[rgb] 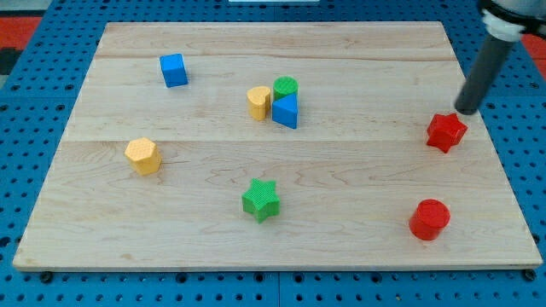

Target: Move the red star to right of green circle

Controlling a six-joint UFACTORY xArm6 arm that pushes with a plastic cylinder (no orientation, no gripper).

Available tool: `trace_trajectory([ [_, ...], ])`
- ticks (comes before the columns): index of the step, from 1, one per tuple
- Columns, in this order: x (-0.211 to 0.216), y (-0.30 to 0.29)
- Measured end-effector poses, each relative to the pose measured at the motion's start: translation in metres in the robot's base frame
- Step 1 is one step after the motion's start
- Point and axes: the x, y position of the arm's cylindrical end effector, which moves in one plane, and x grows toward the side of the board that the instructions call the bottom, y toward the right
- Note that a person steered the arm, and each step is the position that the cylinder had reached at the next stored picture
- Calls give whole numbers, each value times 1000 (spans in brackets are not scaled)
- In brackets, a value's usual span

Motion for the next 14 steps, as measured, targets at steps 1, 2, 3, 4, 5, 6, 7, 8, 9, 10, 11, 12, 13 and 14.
trace_trajectory([
  [1,39,-10],
  [2,16,-145],
  [3,4,-128],
  [4,-10,-144],
  [5,-25,-146],
  [6,8,-133],
  [7,19,-185],
  [8,3,-164],
  [9,-33,-175],
  [10,-26,-176],
  [11,-19,-193],
  [12,-30,-228],
  [13,-48,-228],
  [14,-74,-229],
])
